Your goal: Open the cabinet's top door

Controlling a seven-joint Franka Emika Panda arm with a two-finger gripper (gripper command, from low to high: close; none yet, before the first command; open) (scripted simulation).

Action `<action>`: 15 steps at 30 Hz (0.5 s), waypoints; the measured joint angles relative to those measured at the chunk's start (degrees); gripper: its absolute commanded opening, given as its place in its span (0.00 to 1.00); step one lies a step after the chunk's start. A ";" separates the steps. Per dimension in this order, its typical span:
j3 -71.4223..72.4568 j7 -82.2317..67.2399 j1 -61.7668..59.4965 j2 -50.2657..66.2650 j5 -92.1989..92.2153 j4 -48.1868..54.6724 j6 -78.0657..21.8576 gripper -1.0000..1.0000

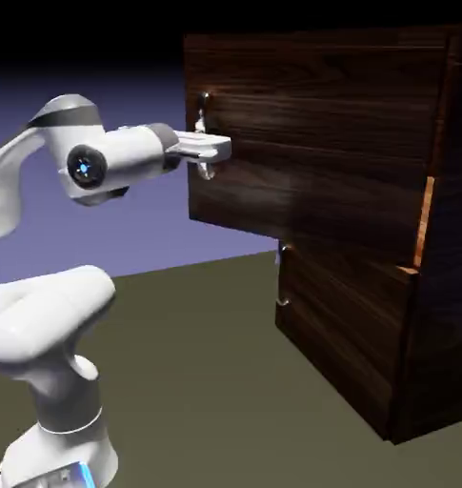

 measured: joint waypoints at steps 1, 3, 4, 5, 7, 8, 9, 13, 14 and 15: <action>-2.08 -0.50 -0.99 -0.01 -1.25 -0.53 -2.40 0.00; -6.02 -1.50 -3.49 0.22 -3.56 -1.31 -7.38 0.00; -7.62 -1.87 -5.03 0.36 -4.36 -1.57 -9.87 0.00; -8.73 -1.99 -6.87 0.31 -4.65 -1.79 -12.36 0.00; -10.59 -2.18 -10.76 0.33 -4.93 -2.09 -17.35 0.00; -12.36 -2.98 -12.06 1.22 -6.13 -2.12 -19.70 0.00; -14.43 -4.20 -12.25 2.66 -8.04 -2.02 -21.14 0.00; -22.74 -9.59 -12.66 9.64 -16.31 -0.73 -26.92 0.00; -24.79 -11.05 -12.65 11.71 -18.51 -0.16 -28.40 0.00; -26.71 -12.48 -12.58 13.78 -20.63 0.48 -29.80 0.00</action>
